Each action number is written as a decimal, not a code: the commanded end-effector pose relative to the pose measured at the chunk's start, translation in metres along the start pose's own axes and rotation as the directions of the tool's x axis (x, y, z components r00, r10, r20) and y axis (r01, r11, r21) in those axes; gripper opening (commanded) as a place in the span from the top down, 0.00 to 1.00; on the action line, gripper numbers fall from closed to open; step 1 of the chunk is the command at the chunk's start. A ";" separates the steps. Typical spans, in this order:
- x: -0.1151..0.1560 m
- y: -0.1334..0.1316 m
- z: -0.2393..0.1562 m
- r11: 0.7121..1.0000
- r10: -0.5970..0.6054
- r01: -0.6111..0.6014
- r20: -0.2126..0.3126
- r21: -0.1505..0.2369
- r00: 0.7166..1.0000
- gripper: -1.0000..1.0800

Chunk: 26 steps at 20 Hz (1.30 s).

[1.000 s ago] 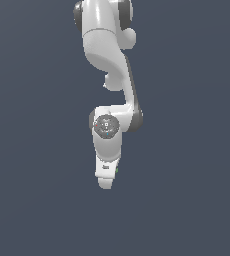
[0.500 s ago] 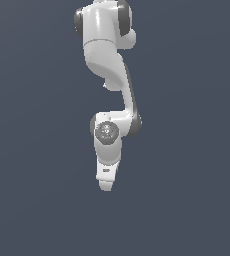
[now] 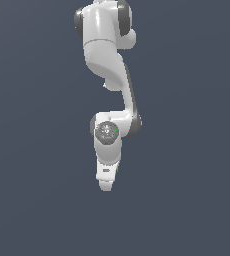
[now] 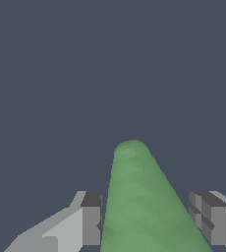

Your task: Pick up the object and move it to a goal position.

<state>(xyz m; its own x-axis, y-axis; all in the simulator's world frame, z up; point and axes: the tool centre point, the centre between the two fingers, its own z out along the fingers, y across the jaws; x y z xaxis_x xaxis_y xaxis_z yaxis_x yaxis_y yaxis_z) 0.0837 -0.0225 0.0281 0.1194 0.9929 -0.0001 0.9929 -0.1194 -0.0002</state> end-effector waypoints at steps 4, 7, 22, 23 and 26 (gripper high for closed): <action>0.004 -0.002 -0.001 1.000 0.000 0.000 0.000 0.000 1.000 1.00; 0.012 -0.007 -0.004 1.000 0.000 0.000 0.000 0.000 1.000 1.00; 0.131 -0.073 -0.044 1.000 0.000 0.000 0.001 0.000 1.000 1.00; 0.141 -0.078 -0.048 1.000 0.000 0.000 0.001 0.000 1.000 1.00; 0.169 -0.093 -0.057 1.000 0.000 0.000 0.001 0.000 1.000 1.00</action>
<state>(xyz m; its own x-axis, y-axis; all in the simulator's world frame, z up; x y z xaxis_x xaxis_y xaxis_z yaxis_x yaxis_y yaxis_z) 0.0176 0.1417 0.0807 0.1181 0.9930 -0.0010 0.9930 -0.1181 0.0000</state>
